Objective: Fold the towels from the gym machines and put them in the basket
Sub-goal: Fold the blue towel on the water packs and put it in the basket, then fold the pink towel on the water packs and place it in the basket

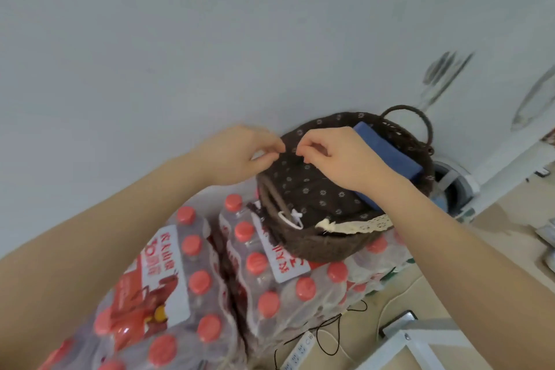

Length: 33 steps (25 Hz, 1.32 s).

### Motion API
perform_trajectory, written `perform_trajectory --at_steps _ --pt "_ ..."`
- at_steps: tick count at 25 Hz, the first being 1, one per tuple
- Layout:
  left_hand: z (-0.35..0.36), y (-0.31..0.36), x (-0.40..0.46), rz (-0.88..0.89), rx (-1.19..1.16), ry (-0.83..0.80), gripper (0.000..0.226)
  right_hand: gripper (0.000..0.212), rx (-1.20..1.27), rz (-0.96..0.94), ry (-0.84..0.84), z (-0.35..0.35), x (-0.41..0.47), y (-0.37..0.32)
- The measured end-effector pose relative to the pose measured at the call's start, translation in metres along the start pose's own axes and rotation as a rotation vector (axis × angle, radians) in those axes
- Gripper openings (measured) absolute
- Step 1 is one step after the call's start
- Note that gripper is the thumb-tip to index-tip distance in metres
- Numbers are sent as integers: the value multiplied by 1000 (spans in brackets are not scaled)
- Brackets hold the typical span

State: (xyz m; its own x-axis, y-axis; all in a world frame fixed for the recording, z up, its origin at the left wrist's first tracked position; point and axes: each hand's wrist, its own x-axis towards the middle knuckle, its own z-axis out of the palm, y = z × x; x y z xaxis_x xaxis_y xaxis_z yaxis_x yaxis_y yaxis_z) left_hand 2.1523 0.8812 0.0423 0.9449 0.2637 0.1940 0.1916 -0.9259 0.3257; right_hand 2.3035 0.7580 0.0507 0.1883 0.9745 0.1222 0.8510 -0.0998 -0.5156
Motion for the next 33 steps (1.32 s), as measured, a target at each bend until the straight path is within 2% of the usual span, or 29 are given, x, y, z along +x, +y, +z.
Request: perform_trajectory --at_steps 2,5,7,10,15,18,22,28,30,33 --pt "-5 -3 -49 -68 20 77 50 17 51 -103 37 11 -6 -37" --pt "-14 -1 -137 -299 9 166 59 16 92 -278 7 38 -15 -104" --pt "-17 8 -216 -504 4 239 53 14 88 -411 -101 76 -28 -151" --pt "-15 37 -340 -817 4 324 33 15 18 -619 -311 144 -66 -221" --pt "7 143 -555 -1242 12 405 13 18 -27 -845 -633 253 -176 -343" --pt "30 234 -673 -1511 37 454 13 20 -13 -1001 -813 315 -264 -417" --pt "50 344 -789 -1845 -30 564 13 21 -28 -1204 -1029 379 -380 -507" --pt "78 423 -922 -2134 -45 856 17 20 -104 -1417 -1244 454 -501 -631" --pt "78 440 -971 -2201 -62 912 20 20 -145 -1493 -1250 482 -535 -682" --pt "66 469 -1059 -2293 -60 1079 19 21 -133 -1600 -1264 524 -594 -775"
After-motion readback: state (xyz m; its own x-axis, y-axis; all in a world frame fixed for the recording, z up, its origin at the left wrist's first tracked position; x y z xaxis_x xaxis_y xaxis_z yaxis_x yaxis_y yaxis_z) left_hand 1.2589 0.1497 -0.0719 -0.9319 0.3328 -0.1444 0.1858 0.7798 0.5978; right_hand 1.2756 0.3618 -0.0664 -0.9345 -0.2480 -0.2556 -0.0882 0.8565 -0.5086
